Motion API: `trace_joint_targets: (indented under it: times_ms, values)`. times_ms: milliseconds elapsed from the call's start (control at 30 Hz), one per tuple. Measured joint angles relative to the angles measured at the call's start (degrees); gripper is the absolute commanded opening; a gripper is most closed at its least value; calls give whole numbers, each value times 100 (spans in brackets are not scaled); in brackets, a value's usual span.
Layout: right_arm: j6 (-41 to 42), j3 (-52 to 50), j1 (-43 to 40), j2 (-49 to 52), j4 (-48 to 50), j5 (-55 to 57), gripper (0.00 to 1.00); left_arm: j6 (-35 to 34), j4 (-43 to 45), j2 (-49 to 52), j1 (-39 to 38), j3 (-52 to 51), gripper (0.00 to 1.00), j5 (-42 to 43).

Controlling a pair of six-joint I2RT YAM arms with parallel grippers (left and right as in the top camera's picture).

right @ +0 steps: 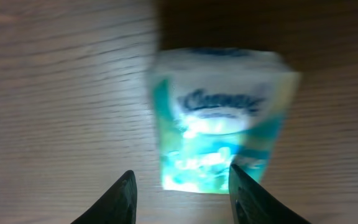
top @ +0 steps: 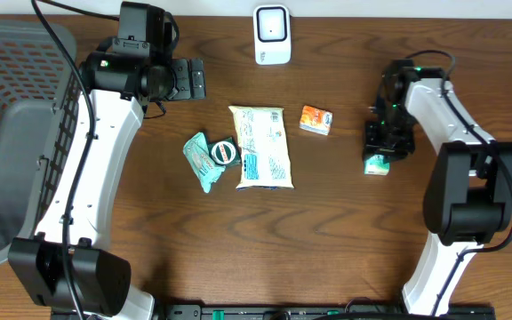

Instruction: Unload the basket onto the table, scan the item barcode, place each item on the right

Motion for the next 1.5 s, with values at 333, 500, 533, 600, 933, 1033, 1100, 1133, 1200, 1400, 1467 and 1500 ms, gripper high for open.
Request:
trace_joint_targets:
  times_ms: [333, 500, 533, 600, 933, 1033, 1100, 1133, 1200, 1400, 1467, 1500]
  values:
    - [11, 17, 256, -55, -332, -13, 38, 0, 0, 0, 0, 0, 98, 0]
    - [28, 28, 302, -398, -372, -127, 38, 0, 0, 0, 0, 0, 98, 0]
    - [35, 39, 328, -474, -345, -164, 38, 0, 0, 0, 0, 0, 98, 0]
    - [57, 70, 396, -614, -269, -269, 39, 0, 0, 0, 0, 0, 98, 0]
    - [367, -273, 918, -673, 1150, -909, 41, 0, 0, 0, 0, 0, 98, 0]
    - [483, -535, 1060, -673, 1379, -973, 40, 0, 0, 0, 0, 0, 98, 0]
    - [544, -699, 1091, -673, 1523, -999, 37, 0, 0, 0, 0, 0, 98, 0]
    - [570, -778, 1093, -673, 1598, -1008, 35, 0, 0, 0, 0, 0, 98, 0]
    - [623, -955, 1093, -673, 1746, -1016, 33, 0, 0, 0, 0, 0, 97, 0]
    - [688, -1298, 1091, -673, 1954, -1012, 22, 0, 0, 0, 0, 0, 98, 0]
    - [697, -1305, 1091, -673, 1974, -1005, 17, 0, 0, 0, 0, 0, 98, 0]
    - [697, -1305, 1093, -673, 1989, -994, 14, 0, 0, 0, 0, 0, 98, 0]
